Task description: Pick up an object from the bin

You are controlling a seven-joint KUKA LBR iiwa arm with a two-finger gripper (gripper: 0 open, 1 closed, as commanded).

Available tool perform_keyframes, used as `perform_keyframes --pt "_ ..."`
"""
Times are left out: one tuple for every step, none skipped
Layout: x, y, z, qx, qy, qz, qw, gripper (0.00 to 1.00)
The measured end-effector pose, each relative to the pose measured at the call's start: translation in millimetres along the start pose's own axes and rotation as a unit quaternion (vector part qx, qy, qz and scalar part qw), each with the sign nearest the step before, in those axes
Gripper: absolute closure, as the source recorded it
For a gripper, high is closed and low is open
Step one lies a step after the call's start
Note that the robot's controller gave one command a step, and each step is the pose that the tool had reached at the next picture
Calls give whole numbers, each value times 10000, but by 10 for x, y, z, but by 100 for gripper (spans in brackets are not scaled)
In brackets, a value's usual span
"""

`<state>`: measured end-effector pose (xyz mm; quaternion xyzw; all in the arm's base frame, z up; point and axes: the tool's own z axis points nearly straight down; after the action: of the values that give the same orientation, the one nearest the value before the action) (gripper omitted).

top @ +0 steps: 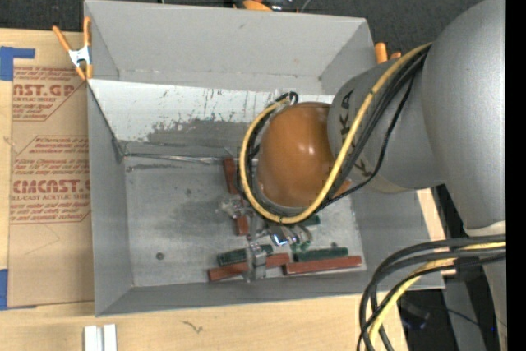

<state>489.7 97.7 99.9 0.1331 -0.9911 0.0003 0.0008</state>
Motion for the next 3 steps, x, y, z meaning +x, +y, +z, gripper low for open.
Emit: perform_keyframes --pt "-54 58 316 -10 6 -68 10000 0" --pt "-55 64 315 -9 -4 -66 10000 0" --pt "-78 62 281 -8 -32 -59 10000 100"
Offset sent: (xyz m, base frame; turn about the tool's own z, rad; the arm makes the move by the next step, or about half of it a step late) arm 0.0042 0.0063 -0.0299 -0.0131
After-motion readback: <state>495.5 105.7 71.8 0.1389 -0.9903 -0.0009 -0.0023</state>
